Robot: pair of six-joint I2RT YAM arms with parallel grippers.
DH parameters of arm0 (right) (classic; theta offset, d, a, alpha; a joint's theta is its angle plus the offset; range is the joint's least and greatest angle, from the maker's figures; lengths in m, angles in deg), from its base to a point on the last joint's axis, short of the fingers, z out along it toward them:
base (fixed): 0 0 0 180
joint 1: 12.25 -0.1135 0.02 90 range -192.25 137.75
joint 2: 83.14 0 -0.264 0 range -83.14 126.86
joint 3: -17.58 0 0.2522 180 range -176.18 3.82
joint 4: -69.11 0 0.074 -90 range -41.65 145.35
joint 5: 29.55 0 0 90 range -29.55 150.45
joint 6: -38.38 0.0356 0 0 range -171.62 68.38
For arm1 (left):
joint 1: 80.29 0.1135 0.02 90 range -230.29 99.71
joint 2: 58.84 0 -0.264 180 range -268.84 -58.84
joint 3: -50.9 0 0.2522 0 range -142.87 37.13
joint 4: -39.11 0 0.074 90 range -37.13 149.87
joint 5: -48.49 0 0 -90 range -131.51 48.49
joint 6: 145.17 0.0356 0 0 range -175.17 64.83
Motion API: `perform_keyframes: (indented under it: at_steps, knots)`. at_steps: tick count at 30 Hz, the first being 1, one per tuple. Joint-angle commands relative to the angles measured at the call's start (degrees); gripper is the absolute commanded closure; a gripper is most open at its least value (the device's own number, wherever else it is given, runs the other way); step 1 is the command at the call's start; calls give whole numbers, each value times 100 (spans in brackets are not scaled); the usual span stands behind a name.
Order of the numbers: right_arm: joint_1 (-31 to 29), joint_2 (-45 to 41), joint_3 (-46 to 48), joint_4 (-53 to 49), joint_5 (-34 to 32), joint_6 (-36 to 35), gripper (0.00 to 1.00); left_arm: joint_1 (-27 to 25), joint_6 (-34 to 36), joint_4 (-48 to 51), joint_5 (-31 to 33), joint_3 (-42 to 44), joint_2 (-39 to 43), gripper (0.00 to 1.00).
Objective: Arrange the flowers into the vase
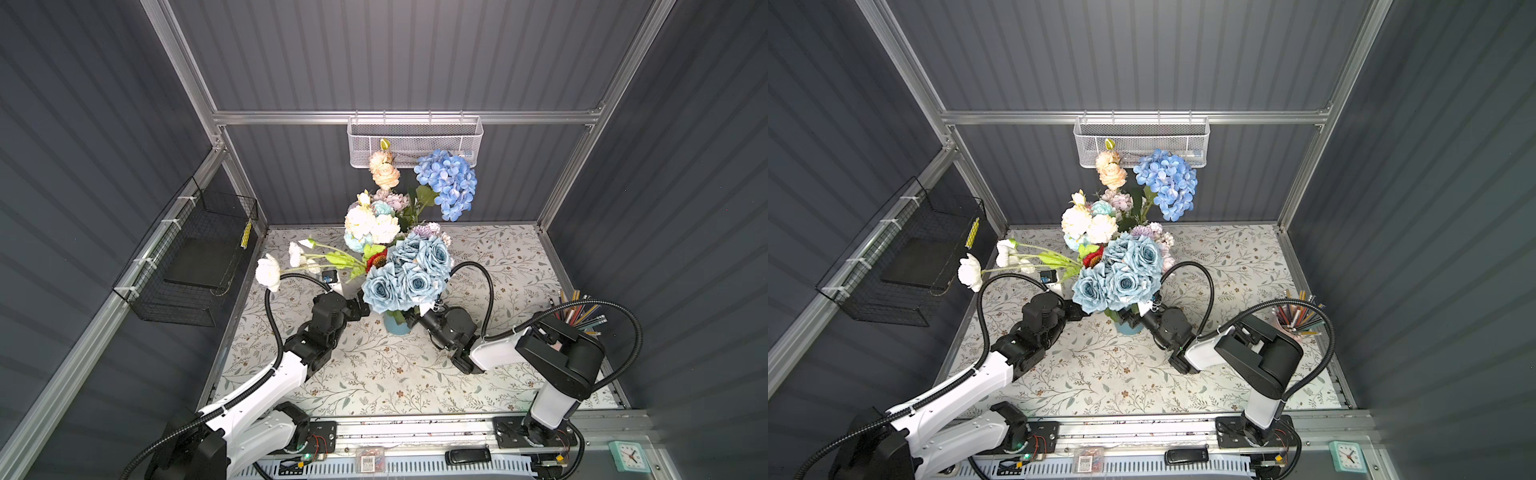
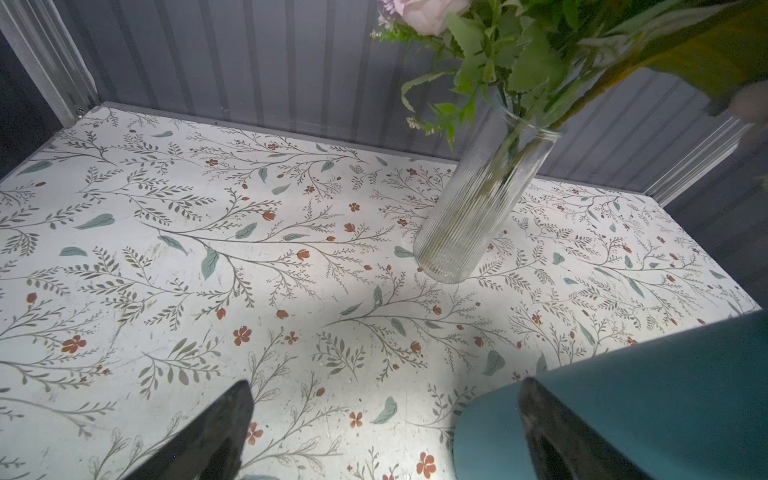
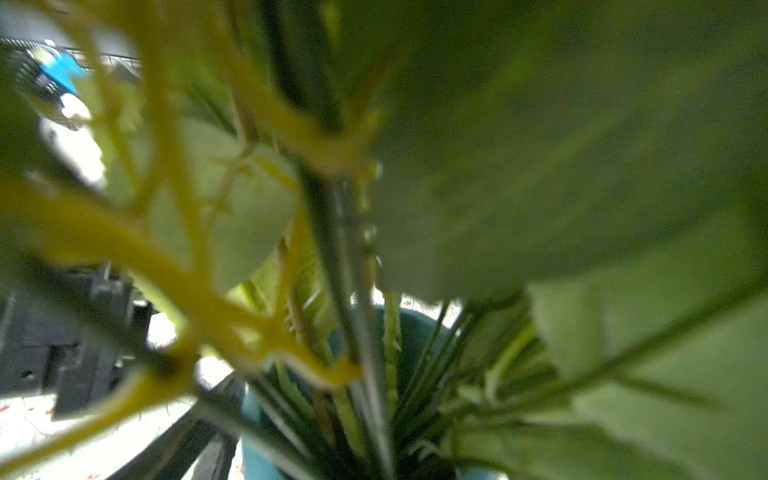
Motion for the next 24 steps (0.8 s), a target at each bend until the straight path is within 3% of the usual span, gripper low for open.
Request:
perform_keyframes:
  at_steps: [1,14,24]
  knots:
    - [-10,-96,151,331,-79,111,6,34,30,-28,-90,-78,-2,1]
    - [-12,-632,1193,323,56,506,2,42,18,-161,-49,-116,-149,1]
    - [108,-1238,2133,306,-1023,858,2,313,165,-336,202,-90,-536,1]
